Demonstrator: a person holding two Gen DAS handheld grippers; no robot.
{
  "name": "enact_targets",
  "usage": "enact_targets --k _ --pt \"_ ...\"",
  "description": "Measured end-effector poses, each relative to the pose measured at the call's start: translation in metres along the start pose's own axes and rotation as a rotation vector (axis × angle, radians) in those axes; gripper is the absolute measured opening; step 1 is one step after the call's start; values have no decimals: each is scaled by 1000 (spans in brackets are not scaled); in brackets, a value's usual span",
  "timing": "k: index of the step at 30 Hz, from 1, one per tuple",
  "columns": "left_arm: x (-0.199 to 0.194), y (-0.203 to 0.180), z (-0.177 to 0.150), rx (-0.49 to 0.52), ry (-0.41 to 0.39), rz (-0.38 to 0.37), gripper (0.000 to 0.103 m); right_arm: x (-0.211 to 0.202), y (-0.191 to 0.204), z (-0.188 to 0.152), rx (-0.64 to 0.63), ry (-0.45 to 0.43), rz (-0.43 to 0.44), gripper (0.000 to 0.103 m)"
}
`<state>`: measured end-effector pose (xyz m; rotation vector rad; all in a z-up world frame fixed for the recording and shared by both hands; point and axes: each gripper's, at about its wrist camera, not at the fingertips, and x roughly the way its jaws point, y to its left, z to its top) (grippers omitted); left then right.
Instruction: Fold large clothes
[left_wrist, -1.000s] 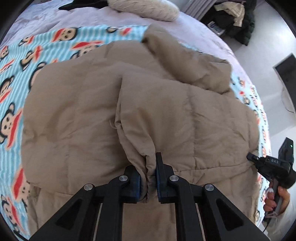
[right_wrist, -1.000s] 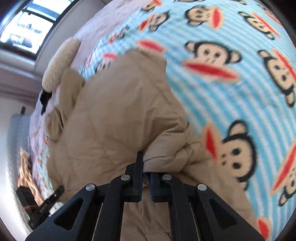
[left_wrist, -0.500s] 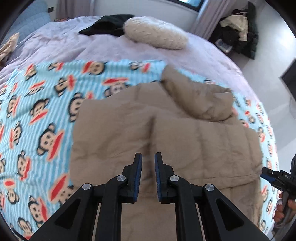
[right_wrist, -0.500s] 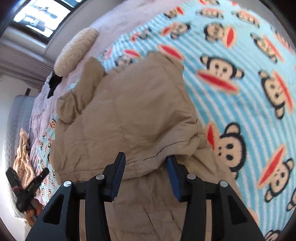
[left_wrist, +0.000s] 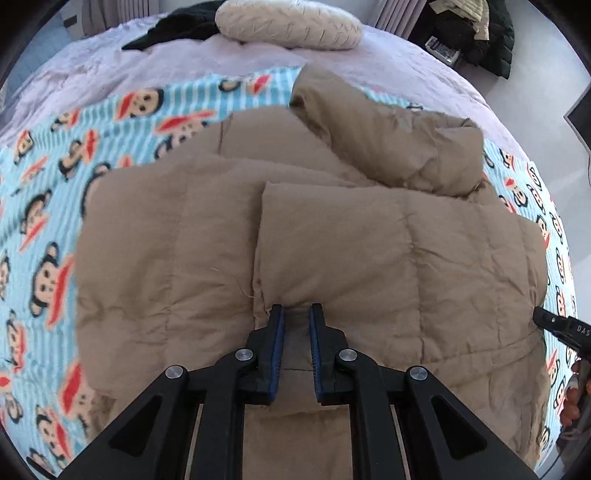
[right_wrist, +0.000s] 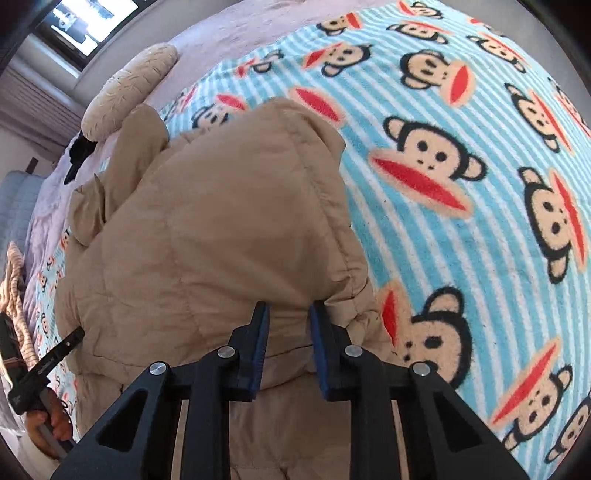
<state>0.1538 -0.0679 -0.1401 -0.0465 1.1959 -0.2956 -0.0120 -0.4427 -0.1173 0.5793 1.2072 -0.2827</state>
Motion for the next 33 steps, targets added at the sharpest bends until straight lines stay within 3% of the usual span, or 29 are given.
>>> enact_targets --k 5,8,19,20,22,24,33 --pt "-28 0 -12 17 -14 35 15 -28 3 -10 -11 -15 64 29" --pt "-44 -1 -29 12 -11 68 15 -44 0 -26 13 -16 99 45" --pt "-70 -3 -90 -54 26 126 15 -58 -10 -79 58 56 168 46" --pt "-72 -4 -94 -56 26 128 19 -58 -10 -82 57 60 171 46" --pt "-78 -5 -105 -75 20 153 103 -61 -11 -89 52 69 182 46" --pt "-91 -7 -113 -85 -31 180 102 -64 -11 -96 47 77 194 46" --pt "-108 -16 -149 -104 -9 209 102 -75 -20 -127 50 110 220 53"
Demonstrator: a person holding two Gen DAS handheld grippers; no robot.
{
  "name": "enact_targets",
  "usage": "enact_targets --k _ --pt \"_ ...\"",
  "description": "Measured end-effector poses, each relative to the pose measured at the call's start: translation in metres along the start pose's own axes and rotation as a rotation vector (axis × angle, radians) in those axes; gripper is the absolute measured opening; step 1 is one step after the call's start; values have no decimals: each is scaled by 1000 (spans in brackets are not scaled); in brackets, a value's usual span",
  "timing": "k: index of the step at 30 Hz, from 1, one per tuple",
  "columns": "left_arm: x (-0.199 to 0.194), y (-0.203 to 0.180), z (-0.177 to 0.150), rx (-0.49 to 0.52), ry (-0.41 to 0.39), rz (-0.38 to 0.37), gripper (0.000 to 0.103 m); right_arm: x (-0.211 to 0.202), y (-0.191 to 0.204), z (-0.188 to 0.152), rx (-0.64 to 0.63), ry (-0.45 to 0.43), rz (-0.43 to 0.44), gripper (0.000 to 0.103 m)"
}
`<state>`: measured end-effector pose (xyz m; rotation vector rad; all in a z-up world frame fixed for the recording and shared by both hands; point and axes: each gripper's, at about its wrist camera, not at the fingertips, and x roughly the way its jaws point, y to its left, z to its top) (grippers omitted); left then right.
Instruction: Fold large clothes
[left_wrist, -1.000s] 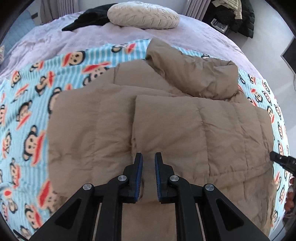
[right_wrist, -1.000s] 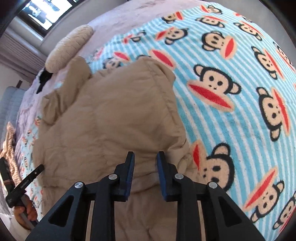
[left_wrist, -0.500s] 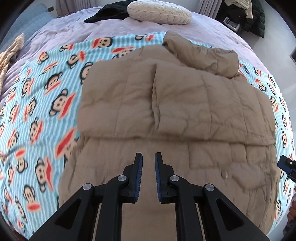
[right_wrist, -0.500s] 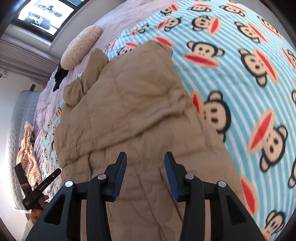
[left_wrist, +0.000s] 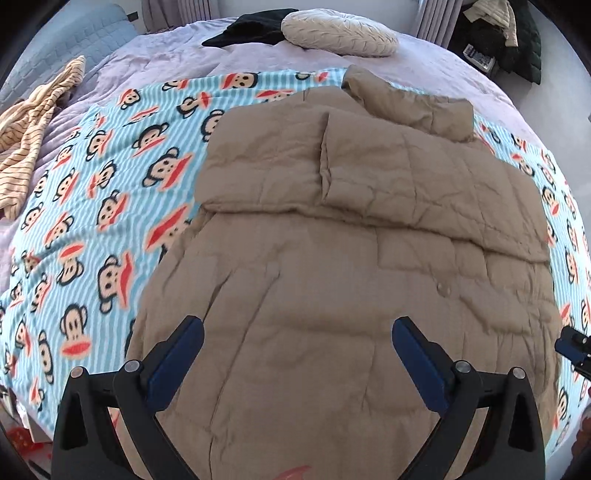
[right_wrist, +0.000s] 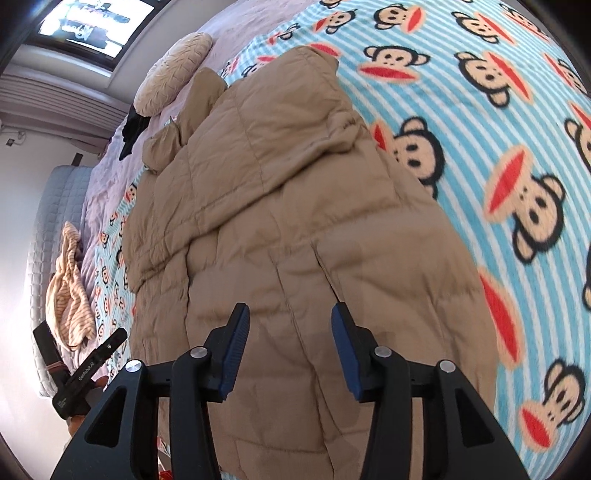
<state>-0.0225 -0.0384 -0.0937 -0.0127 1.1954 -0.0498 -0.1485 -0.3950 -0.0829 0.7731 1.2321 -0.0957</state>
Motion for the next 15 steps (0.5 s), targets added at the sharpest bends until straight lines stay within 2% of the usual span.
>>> enact_targets --k 2,3,5,11,15 --pt "-2 1 -10 6 18 17 102 -3 -1 -8 5 -6 4 64" --pt "-2 2 -13 8 23 18 102 -5 -1 -12 8 -13 5 67" --pt "-4 6 -23 11 35 19 102 -7 -3 -20 16 -22 9 85" --pt "-5 23 -50 20 71 19 102 -12 -5 -53 75 -55 20 86" --pt "-12 40 -69 17 71 33 102 -8 -1 -80 102 -46 9 86"
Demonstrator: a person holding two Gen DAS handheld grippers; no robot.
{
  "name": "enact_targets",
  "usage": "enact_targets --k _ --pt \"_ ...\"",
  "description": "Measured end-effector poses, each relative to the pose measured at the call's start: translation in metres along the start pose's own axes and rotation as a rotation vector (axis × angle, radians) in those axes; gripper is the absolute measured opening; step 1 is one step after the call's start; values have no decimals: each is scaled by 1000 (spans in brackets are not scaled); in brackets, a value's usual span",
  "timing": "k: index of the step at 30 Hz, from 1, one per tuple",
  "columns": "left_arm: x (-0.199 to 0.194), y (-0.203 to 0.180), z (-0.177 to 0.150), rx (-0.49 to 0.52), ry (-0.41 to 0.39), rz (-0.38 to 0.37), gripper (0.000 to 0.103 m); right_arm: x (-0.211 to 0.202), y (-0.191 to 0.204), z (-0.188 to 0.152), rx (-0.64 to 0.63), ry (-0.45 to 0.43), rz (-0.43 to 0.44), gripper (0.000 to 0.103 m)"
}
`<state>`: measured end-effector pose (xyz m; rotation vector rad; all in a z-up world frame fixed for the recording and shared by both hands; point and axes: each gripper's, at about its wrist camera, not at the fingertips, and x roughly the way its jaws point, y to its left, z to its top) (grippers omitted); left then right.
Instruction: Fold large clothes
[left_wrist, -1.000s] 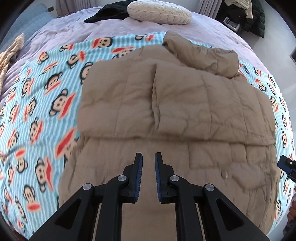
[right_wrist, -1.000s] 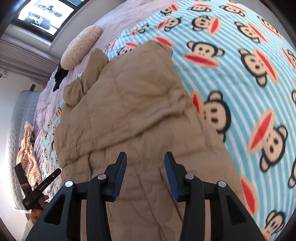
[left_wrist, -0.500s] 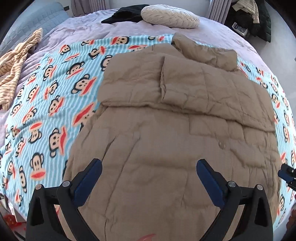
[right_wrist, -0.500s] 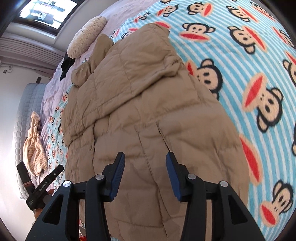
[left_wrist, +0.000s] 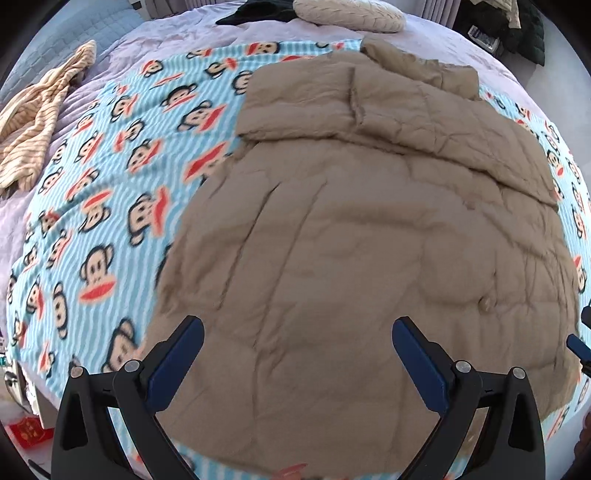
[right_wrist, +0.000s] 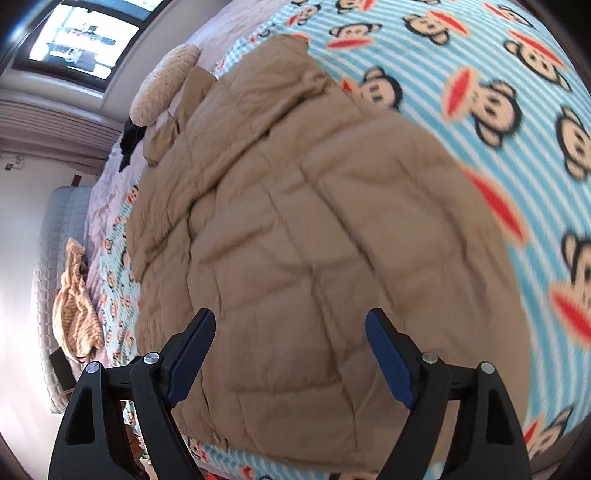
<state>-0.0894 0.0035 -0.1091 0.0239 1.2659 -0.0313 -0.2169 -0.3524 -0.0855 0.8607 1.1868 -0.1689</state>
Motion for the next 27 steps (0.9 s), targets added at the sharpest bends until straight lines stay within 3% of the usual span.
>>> enact_targets --k 11,18,23,27 --pt "-8 31 -36 -2 24 -39 102 -12 10 -55 16 -19 20 87" --pt "-13 35 -49 0 20 -75 102 -14 -14 -76 142 -19 77 87" --pt "-16 65 -63 -104 26 -191 102 -22 -32 -83 208 -23 81 87" --pt "-14 90 -73 -172 48 -237 102 -30 -57 -86 295 -30 138 87"
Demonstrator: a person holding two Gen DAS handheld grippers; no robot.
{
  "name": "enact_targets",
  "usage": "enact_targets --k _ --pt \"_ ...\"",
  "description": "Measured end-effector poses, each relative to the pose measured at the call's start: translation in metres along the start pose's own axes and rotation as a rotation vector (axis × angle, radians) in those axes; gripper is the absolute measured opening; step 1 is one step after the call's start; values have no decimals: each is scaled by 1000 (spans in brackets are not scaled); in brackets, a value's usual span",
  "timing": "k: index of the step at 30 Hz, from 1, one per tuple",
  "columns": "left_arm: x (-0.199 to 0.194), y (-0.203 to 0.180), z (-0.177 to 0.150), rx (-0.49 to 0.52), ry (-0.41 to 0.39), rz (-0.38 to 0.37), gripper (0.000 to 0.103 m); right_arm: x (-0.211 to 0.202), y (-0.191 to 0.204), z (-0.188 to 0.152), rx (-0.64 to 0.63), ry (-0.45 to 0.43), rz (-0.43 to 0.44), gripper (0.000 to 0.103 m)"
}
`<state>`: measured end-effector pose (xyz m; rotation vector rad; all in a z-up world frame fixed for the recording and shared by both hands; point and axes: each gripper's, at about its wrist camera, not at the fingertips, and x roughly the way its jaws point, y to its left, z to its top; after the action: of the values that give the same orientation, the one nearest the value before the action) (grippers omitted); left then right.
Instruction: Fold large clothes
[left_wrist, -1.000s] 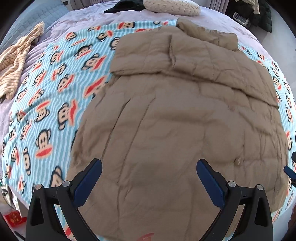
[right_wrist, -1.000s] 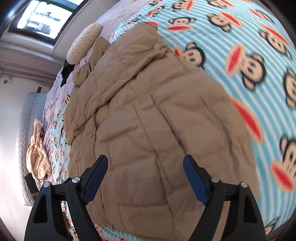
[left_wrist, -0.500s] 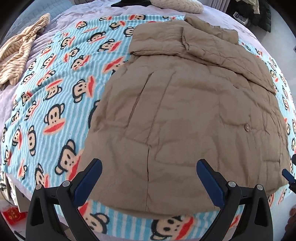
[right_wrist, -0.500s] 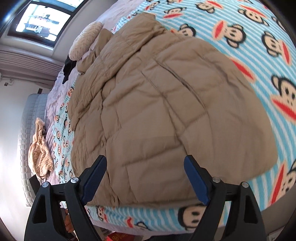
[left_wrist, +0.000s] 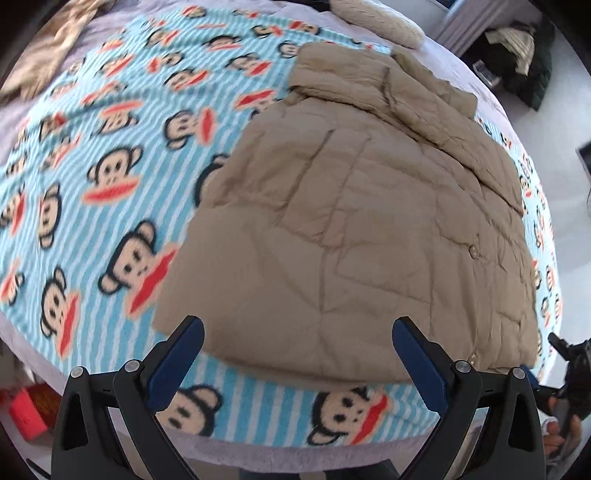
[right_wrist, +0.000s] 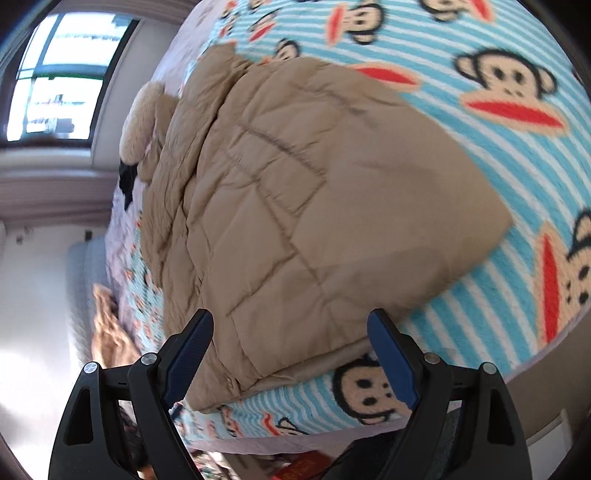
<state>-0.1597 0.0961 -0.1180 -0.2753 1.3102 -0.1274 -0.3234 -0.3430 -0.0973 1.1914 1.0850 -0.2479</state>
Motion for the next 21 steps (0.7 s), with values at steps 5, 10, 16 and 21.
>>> enact_targets --k 5,10,16,21 --pt "4 20 -7 -69 55 -111 102 -6 -16 -3 54 -10 43 87" --pt "16 21 -19 -107 117 -206 102 -8 -29 -7 127 -25 67 88" --pt "44 24 -25 -173 192 -296 102 -8 -50 -2 212 -36 80 88" --pt "53 20 -16 -187 165 -333 102 6 -53 -2 231 -14 97 88"
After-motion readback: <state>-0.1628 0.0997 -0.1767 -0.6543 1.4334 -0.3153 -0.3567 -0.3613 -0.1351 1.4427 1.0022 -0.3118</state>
